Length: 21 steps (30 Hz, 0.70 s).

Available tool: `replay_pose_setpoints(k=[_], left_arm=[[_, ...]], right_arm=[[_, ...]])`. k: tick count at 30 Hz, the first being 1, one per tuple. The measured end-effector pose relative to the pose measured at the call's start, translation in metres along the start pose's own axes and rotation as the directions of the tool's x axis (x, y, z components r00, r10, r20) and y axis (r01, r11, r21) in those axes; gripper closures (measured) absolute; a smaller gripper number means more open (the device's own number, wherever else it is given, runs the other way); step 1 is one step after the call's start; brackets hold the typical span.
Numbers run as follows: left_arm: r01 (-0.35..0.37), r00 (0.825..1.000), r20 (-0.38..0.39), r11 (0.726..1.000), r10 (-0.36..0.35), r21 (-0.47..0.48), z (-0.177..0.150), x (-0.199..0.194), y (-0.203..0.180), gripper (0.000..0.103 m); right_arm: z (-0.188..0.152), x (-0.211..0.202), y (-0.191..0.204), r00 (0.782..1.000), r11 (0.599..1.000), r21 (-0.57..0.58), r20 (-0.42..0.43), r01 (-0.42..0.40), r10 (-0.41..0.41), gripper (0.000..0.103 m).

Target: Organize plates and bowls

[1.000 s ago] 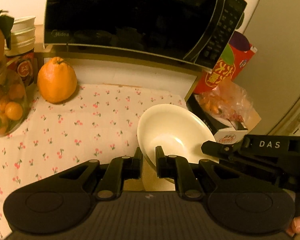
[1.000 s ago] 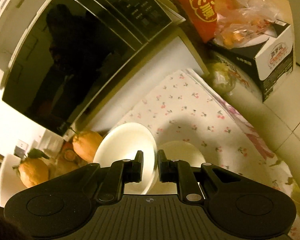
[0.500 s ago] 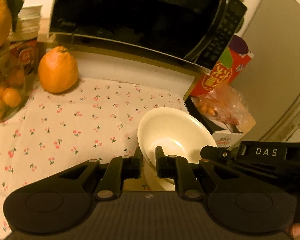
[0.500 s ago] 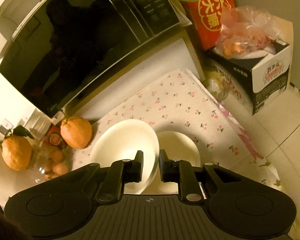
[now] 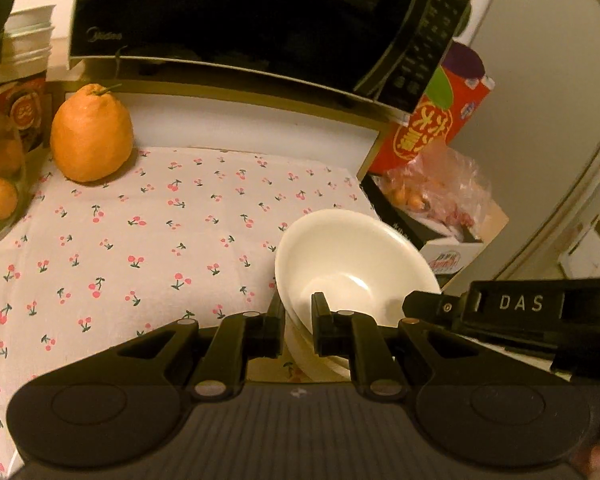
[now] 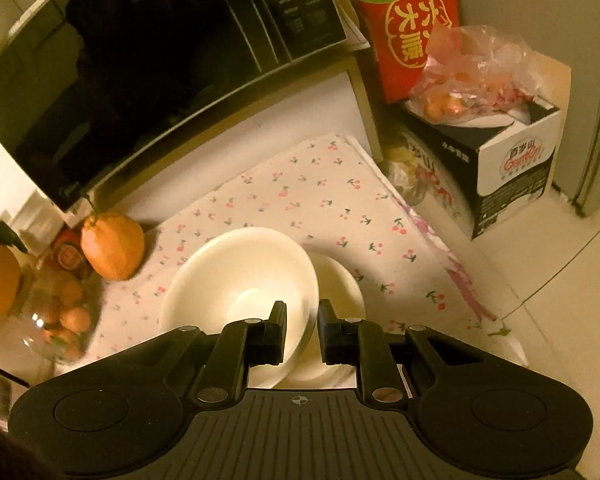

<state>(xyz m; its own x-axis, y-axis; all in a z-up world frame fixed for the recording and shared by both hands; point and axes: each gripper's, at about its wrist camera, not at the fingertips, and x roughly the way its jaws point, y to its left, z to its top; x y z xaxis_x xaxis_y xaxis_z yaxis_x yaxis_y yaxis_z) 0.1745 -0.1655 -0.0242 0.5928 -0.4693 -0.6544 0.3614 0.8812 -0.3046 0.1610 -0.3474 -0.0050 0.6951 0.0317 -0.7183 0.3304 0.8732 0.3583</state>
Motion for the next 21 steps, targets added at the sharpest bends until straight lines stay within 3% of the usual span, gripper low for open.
replay_pose_setpoints(k=[8, 14, 21], left_arm=[[-0.005, 1.000, -0.012, 0.999, 0.006, 0.038, -0.006, 0.006, -0.004, 0.090], [-0.026, 1.000, 0.002, 0.995, 0.026, 0.091, -0.009, 0.006, -0.011, 0.089], [-0.012, 1.000, -0.009, 0.994, 0.013, 0.110, -0.011, 0.009, -0.012, 0.080]], right_arm=[[-0.001, 0.004, -0.008, 0.999, 1.000, 0.014, -0.028, 0.023, -0.023, 0.085], [-0.002, 0.005, -0.001, 0.998, 0.997, -0.051, -0.027, 0.057, -0.058, 0.084], [-0.001, 0.004, -0.001, 0.997, 0.994, -0.072, -0.015, 0.077, -0.078, 0.084]])
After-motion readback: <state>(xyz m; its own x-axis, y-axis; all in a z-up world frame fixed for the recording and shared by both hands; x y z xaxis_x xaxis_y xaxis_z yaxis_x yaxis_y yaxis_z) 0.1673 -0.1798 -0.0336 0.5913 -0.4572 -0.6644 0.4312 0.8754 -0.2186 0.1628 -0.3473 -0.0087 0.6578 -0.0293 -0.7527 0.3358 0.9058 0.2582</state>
